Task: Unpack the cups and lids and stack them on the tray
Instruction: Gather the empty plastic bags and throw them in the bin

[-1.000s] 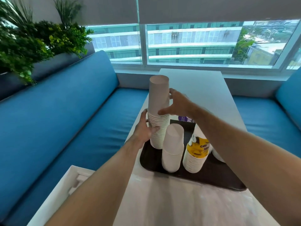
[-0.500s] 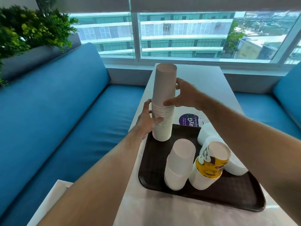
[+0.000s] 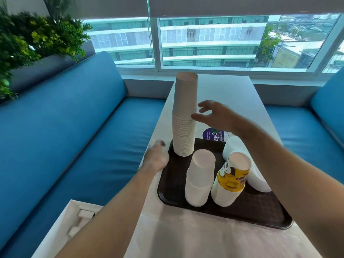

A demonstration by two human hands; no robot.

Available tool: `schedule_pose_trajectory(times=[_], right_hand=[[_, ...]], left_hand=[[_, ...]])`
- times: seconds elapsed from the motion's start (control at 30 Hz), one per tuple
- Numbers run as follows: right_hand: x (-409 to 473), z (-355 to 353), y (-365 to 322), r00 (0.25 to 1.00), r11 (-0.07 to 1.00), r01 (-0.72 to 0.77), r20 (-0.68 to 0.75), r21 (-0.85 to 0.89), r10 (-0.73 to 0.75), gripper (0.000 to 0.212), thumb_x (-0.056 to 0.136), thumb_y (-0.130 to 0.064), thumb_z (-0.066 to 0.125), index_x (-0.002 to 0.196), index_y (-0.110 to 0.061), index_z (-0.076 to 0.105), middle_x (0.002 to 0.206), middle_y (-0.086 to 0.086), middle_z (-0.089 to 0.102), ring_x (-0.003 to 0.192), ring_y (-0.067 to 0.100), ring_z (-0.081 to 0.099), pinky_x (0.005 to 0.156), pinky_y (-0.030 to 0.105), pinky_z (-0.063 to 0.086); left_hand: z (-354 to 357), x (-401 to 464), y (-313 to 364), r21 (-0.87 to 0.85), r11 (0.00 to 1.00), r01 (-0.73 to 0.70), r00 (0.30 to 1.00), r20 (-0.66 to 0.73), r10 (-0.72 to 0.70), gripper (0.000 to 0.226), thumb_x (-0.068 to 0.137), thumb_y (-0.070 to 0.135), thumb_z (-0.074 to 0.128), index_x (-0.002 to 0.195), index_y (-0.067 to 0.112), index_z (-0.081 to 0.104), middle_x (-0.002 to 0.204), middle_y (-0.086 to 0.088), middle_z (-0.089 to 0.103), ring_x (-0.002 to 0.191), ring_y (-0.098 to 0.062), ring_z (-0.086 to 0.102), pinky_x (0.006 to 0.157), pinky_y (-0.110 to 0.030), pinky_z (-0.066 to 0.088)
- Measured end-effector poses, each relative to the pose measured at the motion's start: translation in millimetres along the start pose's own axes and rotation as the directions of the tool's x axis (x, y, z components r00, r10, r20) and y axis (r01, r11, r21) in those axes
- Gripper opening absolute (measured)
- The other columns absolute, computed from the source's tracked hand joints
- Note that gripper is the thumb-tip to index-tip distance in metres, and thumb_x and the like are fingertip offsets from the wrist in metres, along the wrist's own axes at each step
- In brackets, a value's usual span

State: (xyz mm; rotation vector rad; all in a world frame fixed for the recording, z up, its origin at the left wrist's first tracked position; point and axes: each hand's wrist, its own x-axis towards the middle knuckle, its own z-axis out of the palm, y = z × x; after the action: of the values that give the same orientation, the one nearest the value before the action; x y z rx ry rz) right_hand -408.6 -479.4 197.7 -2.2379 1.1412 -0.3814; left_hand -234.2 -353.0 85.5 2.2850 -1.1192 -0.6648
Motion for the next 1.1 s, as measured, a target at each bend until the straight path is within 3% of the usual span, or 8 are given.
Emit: schedule_pose_trajectory(times=[0.13, 0.2, 0.27, 0.37, 0.57, 0.73, 0.97, 1.1], right_hand=[[-61, -2, -16, 0.948, 0.998, 0.066, 0.313, 0.008, -0.066, 0.078, 0.084, -0.06, 0.067, 0.15, -0.03, 0.038, 0.145, -0.006, 0.05, 0.126, 0.018, 0.054, 0.104, 0.032, 0.042], [-78, 2, -20, 0.912, 0.981, 0.142, 0.404, -0.132, -0.077, 0.091, 0.075, -0.061, 0.078, 0.151, -0.036, 0.034, 0.147, -0.009, 0.048, 0.129, 0.018, 0.051, 0.107, 0.036, 0.042], [-85, 10, -20, 0.904, 0.931, 0.217, 0.421, -0.294, -0.077, 0.095, 0.068, -0.057, 0.085, 0.148, -0.041, 0.035, 0.14, -0.006, 0.054, 0.12, 0.021, 0.055, 0.097, 0.037, 0.048], [-91, 19, -19, 0.916, 0.865, 0.25, 0.395, -0.435, -0.066, 0.085, 0.067, -0.048, 0.087, 0.139, -0.041, 0.042, 0.117, -0.002, 0.057, 0.098, 0.022, 0.058, 0.069, 0.029, 0.05], [-82, 29, -8, 0.945, 0.842, 0.255, 0.308, -0.476, -0.111, 0.074, 0.067, -0.039, 0.087, 0.13, -0.031, 0.05, 0.1, -0.004, 0.053, 0.086, 0.019, 0.059, 0.058, 0.026, 0.049], [-51, 27, 7, 0.979, 0.924, 0.15, 0.187, -0.353, -0.088, 0.086, 0.07, -0.028, 0.09, 0.142, -0.022, 0.045, 0.126, 0.006, 0.06, 0.106, 0.025, 0.059, 0.076, 0.029, 0.048], [-24, 26, 15, 0.999, 0.963, 0.018, 0.043, -0.269, -0.006, 0.083, 0.065, -0.029, 0.094, 0.134, -0.015, 0.049, 0.125, 0.011, 0.061, 0.101, 0.027, 0.06, 0.074, 0.031, 0.051], [-18, 27, 15, 0.999, 0.966, 0.018, 0.035, -0.259, -0.009, 0.082, 0.067, -0.027, 0.094, 0.135, -0.015, 0.049, 0.126, 0.011, 0.06, 0.098, 0.025, 0.057, 0.072, 0.027, 0.048]], left_hand=[[23, -38, -40, 0.284, 0.957, 0.049, 0.984, 0.149, -0.095, 0.041, 0.092, 0.017, 0.053, 0.133, 0.015, 0.048, 0.132, -0.013, 0.056, 0.117, -0.031, 0.058, 0.091, -0.034, 0.045], [33, -50, -51, 0.28, 0.959, 0.046, 0.983, 0.156, -0.093, 0.039, 0.093, 0.016, 0.051, 0.132, 0.012, 0.049, 0.131, -0.012, 0.06, 0.117, -0.03, 0.058, 0.092, -0.035, 0.045], [39, -56, -58, 0.239, 0.969, 0.061, 0.987, 0.131, -0.094, 0.038, 0.094, 0.012, 0.049, 0.132, 0.012, 0.05, 0.128, -0.011, 0.063, 0.115, -0.029, 0.06, 0.09, -0.034, 0.046], [44, -59, -64, 0.2, 0.976, 0.087, 0.989, 0.099, -0.109, 0.039, 0.092, 0.004, 0.048, 0.129, 0.014, 0.052, 0.124, -0.01, 0.066, 0.11, -0.029, 0.062, 0.088, -0.034, 0.048], [48, -62, -66, 0.132, 0.984, 0.119, 0.985, 0.11, -0.134, 0.044, 0.086, -0.004, 0.047, 0.125, 0.016, 0.054, 0.116, -0.01, 0.067, 0.105, -0.029, 0.063, 0.084, -0.033, 0.048], [50, -61, -70, 0.112, 0.987, 0.115, 0.983, 0.132, -0.129, 0.04, 0.087, -0.002, 0.047, 0.121, 0.018, 0.054, 0.116, -0.009, 0.066, 0.103, -0.028, 0.062, 0.079, -0.031, 0.047], [52, -59, -75, 0.023, 0.992, 0.123, 0.983, 0.135, -0.125, 0.034, 0.091, -0.004, 0.046, 0.112, 0.021, 0.054, 0.105, -0.005, 0.065, 0.094, -0.025, 0.063, 0.074, -0.031, 0.05], [55, -57, -80, -0.073, 0.986, 0.15, 0.98, 0.143, -0.139, 0.037, 0.088, -0.008, 0.044, 0.099, 0.027, 0.052, 0.1, -0.006, 0.068, 0.089, -0.027, 0.069, 0.078, -0.042, 0.062]])
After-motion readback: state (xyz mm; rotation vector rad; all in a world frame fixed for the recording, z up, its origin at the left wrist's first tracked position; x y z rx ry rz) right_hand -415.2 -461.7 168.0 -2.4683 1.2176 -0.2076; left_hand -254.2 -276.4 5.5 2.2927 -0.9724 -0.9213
